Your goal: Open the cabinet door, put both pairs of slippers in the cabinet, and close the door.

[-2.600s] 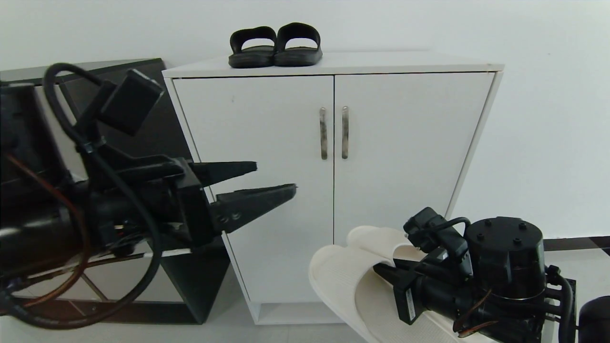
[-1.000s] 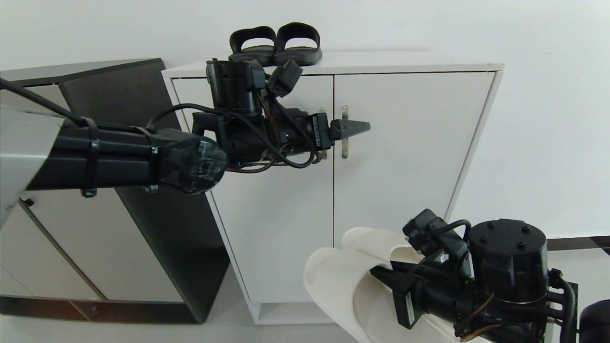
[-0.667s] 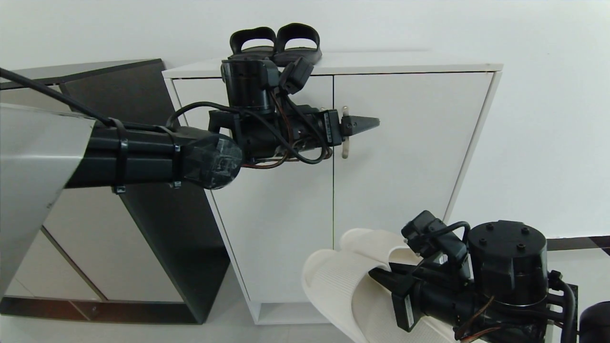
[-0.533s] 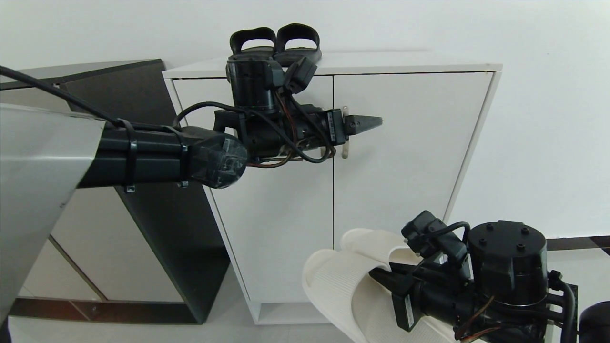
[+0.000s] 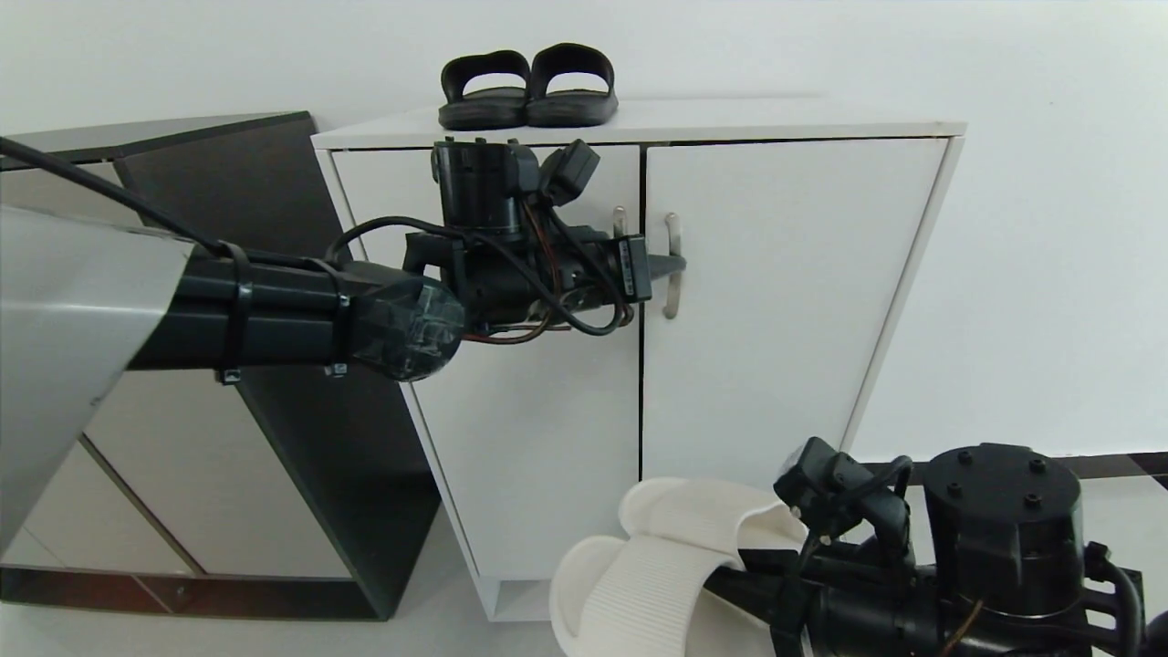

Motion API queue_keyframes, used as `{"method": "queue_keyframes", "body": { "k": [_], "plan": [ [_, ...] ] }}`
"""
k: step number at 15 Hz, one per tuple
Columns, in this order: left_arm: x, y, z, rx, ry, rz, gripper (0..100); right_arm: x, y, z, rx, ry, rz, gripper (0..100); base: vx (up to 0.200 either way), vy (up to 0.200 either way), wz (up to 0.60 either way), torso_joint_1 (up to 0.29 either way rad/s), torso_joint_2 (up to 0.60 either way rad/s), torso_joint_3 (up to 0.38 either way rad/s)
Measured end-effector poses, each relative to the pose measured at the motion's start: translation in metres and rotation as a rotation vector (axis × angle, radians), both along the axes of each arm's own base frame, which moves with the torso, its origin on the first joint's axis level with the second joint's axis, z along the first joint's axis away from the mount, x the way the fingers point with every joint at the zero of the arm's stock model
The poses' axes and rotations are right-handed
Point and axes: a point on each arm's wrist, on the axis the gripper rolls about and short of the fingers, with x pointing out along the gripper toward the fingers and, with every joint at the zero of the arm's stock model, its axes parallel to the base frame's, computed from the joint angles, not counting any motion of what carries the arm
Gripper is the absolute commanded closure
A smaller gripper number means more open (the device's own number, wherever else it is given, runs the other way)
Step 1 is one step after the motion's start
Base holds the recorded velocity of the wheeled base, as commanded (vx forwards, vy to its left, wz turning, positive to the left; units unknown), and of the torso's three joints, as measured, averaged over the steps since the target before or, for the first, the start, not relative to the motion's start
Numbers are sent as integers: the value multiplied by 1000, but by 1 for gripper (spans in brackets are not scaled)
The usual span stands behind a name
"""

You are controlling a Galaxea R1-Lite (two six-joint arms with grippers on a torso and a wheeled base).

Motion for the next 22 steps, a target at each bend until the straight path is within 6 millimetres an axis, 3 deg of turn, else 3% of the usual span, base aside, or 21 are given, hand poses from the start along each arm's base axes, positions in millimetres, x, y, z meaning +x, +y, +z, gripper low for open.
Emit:
{"method": "queue_keyframes", "body": {
  "k": [6,10,15,22],
  "plan": [
    [-54,-1,9,6,12,-81,100,-9,-8,1,-18,-29,50,100,0,0,0,0,0,0],
    [-78,20,14,-1,-2,-55,100,-9,-6,0,-21,-28,53,100,0,0,0,0,0,0],
    [-61,35,18,-37,-33,33,100,-8,3,-3,-51,-32,13,100,0,0,0,0,0,0],
    [-21,12,22,-96,-35,39,100,-6,6,-8,-68,-22,11,100,0,0,0,0,0,0]
  ]
}}
